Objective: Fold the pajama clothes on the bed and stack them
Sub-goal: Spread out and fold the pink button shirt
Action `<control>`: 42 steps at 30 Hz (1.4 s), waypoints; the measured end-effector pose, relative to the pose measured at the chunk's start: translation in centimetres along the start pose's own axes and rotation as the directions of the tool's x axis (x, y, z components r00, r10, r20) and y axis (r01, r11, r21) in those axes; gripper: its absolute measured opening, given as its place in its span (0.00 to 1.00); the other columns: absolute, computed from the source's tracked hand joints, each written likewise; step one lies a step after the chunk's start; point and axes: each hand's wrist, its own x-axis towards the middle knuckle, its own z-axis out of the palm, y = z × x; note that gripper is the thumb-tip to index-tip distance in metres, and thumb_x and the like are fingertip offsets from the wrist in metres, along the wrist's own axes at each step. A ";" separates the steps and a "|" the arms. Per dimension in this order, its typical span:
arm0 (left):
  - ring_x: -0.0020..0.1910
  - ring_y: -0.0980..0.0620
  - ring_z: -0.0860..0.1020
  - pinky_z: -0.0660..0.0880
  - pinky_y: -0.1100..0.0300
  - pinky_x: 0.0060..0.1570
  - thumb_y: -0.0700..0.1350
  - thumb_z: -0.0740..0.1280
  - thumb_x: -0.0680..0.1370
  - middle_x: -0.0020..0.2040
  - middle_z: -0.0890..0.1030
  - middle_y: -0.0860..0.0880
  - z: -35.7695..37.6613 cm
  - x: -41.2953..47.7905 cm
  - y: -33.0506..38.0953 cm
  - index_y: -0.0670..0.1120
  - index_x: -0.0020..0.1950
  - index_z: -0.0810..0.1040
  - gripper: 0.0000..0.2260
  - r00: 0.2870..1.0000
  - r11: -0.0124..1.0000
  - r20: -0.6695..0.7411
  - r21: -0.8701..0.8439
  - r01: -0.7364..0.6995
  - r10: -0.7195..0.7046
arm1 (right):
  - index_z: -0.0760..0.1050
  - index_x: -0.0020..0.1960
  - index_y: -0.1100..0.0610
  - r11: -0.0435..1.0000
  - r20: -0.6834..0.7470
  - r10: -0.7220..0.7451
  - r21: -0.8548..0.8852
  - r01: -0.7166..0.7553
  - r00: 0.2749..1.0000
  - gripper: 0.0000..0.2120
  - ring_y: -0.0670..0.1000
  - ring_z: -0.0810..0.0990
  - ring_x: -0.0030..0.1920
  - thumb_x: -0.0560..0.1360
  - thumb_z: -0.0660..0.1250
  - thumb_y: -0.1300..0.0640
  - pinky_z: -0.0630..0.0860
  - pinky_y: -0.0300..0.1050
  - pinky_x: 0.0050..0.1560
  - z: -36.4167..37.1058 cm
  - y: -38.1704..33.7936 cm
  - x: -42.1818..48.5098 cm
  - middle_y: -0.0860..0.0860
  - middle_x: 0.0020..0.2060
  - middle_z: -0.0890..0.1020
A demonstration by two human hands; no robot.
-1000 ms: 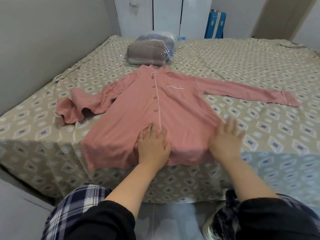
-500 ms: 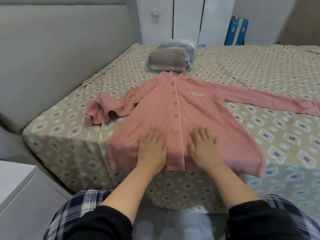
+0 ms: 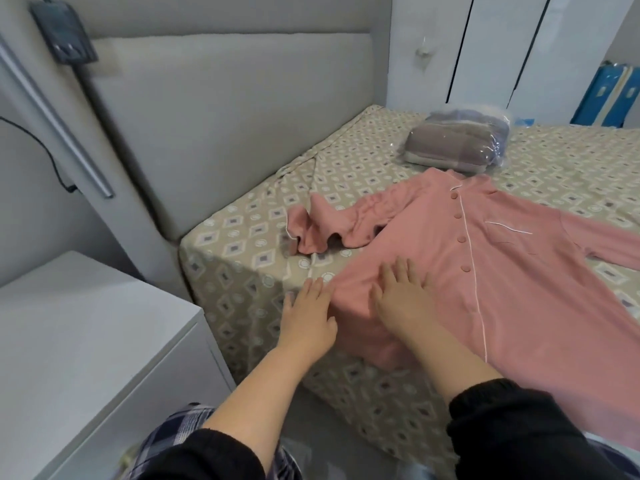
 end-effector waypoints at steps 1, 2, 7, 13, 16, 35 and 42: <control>0.78 0.50 0.50 0.50 0.46 0.75 0.45 0.58 0.79 0.78 0.56 0.50 -0.4 0.5 -0.2 0.49 0.77 0.59 0.26 0.997 0.997 -0.065 -0.072 0.040 -0.045 | 0.48 0.79 0.53 1.000 0.010 -0.012 0.011 0.012 1.000 0.28 0.54 0.45 0.78 0.81 0.45 0.45 0.44 0.60 0.74 0.2 -0.4 0.8 0.54 0.78 0.47; 0.77 0.49 0.53 0.51 0.49 0.75 0.43 0.59 0.79 0.77 0.60 0.49 -0.8 1.1 -0.5 0.48 0.75 0.64 0.23 0.987 0.987 -0.141 -0.145 0.063 -0.083 | 0.47 0.79 0.52 1.000 0.020 -0.014 0.023 0.013 1.000 0.28 0.54 0.46 0.78 0.81 0.45 0.45 0.45 0.60 0.74 0.5 -0.5 1.4 0.53 0.78 0.48; 0.75 0.51 0.58 0.57 0.54 0.74 0.40 0.60 0.78 0.77 0.60 0.49 -2.7 4.7 -1.6 0.48 0.68 0.76 0.19 0.928 0.818 -0.250 -0.567 0.090 -0.276 | 0.49 0.79 0.52 0.999 0.003 0.024 0.045 -0.024 1.000 0.28 0.54 0.50 0.77 0.80 0.44 0.45 0.47 0.61 0.74 1.7 -0.1 2.3 0.52 0.78 0.51; 0.61 0.51 0.73 0.67 0.60 0.59 0.48 0.60 0.81 0.64 0.74 0.52 -3.8 8.8 -1.8 0.47 0.66 0.77 0.16 0.905 0.577 -0.053 -0.785 0.223 -0.421 | 0.51 0.78 0.52 0.998 -0.047 0.044 0.050 -0.041 0.998 0.28 0.53 0.51 0.77 0.79 0.45 0.46 0.47 0.60 0.74 2.2 -0.2 2.3 0.52 0.78 0.53; 0.48 0.50 0.74 0.70 0.59 0.43 0.37 0.57 0.78 0.52 0.77 0.50 -5.0 8.8 -2.7 0.53 0.52 0.80 0.15 0.811 0.512 -0.185 -0.844 0.158 -0.555 | 0.52 0.78 0.52 0.998 -0.069 0.050 0.050 -0.046 0.996 0.28 0.54 0.53 0.77 0.79 0.46 0.47 0.48 0.60 0.74 2.2 -0.2 2.3 0.54 0.78 0.53; 0.49 0.47 0.79 0.74 0.56 0.45 0.50 0.61 0.78 0.51 0.78 0.46 -5.2 6.0 -11.4 0.48 0.56 0.74 0.09 0.432 -0.332 0.311 -0.943 0.030 -0.846 | 0.47 0.79 0.54 0.999 -0.063 0.004 0.040 -0.002 0.998 0.29 0.52 0.49 0.77 0.79 0.48 0.51 0.51 0.64 0.72 1.9 -2.5 2.8 0.52 0.78 0.51; 0.44 0.53 0.79 0.72 0.60 0.40 0.59 0.65 0.76 0.45 0.81 0.52 -6.0 7.4 -12.3 0.50 0.47 0.77 0.13 0.538 -0.414 0.281 -0.899 -0.141 -0.795 | 0.48 0.79 0.52 0.999 -0.013 -0.028 0.031 0.029 1.000 0.29 0.50 0.48 0.78 0.79 0.46 0.49 0.47 0.60 0.75 2.3 -2.2 3.3 0.50 0.78 0.50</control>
